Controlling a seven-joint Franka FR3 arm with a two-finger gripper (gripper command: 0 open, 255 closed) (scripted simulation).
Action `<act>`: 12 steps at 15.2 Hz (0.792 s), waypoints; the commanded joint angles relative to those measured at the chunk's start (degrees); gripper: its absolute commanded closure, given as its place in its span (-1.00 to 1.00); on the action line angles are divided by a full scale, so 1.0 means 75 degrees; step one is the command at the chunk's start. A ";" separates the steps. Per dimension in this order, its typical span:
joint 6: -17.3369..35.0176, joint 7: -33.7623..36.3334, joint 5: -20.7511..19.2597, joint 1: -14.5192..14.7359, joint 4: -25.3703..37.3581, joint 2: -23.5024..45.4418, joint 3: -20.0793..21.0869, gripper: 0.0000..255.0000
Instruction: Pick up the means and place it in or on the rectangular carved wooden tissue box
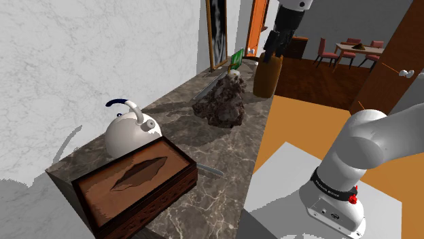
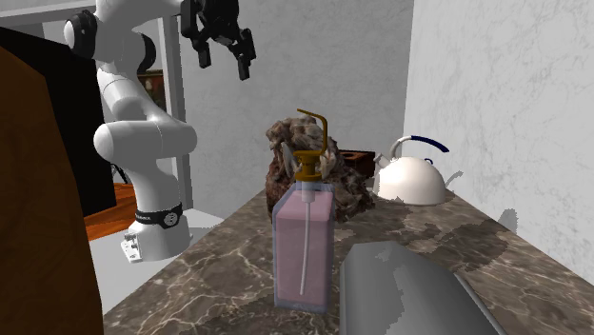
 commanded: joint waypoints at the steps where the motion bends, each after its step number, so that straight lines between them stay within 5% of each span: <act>1: 0.0000 0.0000 0.0000 0.0000 0.0000 0.0000 0.0000 -1.00; 12: 0.1446 0.0900 0.0766 0.0792 -0.1017 0.0685 0.1334 -1.00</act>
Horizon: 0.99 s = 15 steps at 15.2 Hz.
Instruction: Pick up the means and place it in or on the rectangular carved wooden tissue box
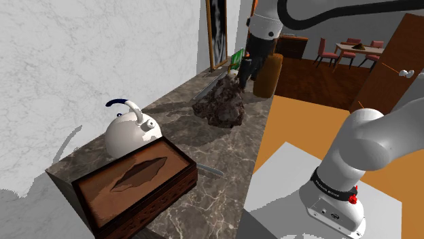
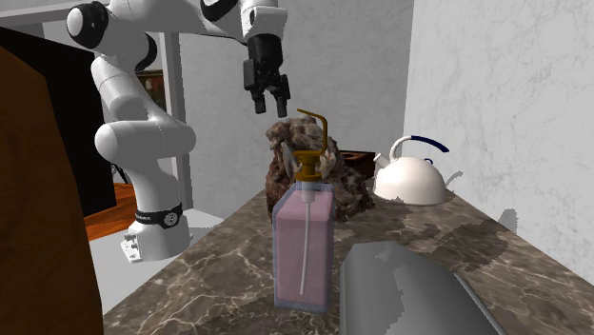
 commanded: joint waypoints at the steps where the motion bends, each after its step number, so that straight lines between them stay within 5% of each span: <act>1: 0.0280 0.0127 0.0118 0.0135 -0.0148 0.0167 0.0217 -1.00; 15: 0.2317 0.1404 0.0546 0.0888 -0.0179 0.2405 0.2099 -1.00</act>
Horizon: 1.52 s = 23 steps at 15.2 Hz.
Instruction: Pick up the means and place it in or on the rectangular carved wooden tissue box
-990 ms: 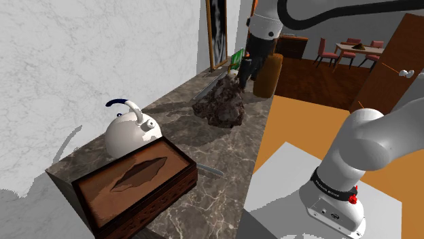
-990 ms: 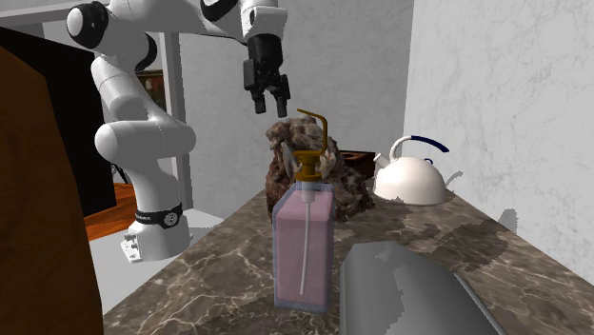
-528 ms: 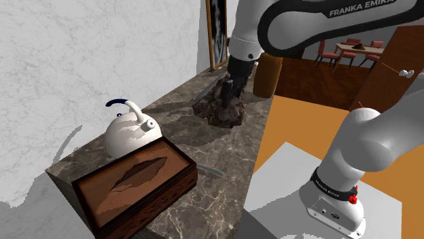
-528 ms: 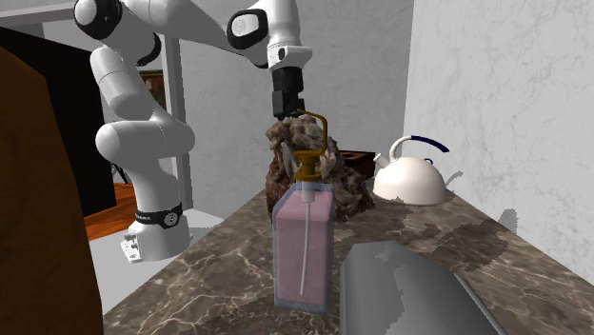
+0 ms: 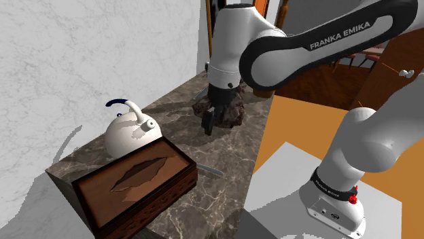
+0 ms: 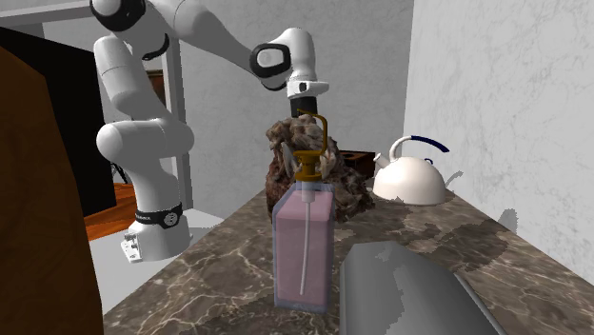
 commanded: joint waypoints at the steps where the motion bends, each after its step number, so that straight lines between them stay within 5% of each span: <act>1: 0.0296 0.0216 -0.0047 0.0052 0.0114 0.0440 0.0283 -1.00; 7: 0.1066 0.1033 -0.0511 0.0154 0.0544 0.1814 0.1123 -1.00; 15: 0.1891 0.1360 -0.0952 -0.0028 0.0263 0.2444 0.1311 -1.00; 23: 0.1891 0.1341 -0.0926 -0.0157 0.0263 0.2434 0.1440 -1.00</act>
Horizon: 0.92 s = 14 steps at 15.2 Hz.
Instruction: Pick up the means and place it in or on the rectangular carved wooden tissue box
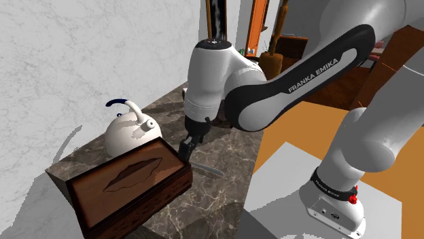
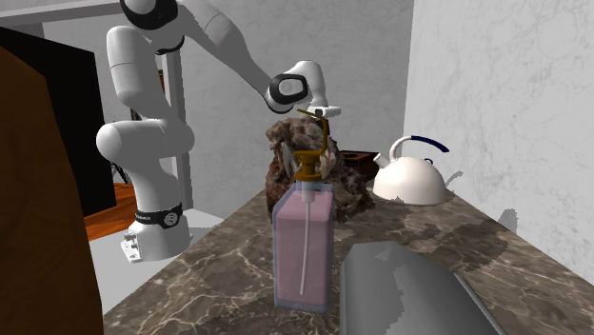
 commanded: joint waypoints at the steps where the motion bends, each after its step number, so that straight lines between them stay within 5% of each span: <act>1: 0.0057 0.0073 -0.0021 -0.0010 -0.0131 0.0620 0.0070 1.00; 3: 0.0357 -0.0041 0.0156 0.0059 -0.0623 0.0395 0.0018 1.00; 9: 0.0354 -0.0098 -0.0172 -0.0180 -0.0227 0.0817 -0.0050 1.00; 14: -0.0457 -0.0183 0.0263 -0.0033 0.0106 0.0278 0.0044 1.00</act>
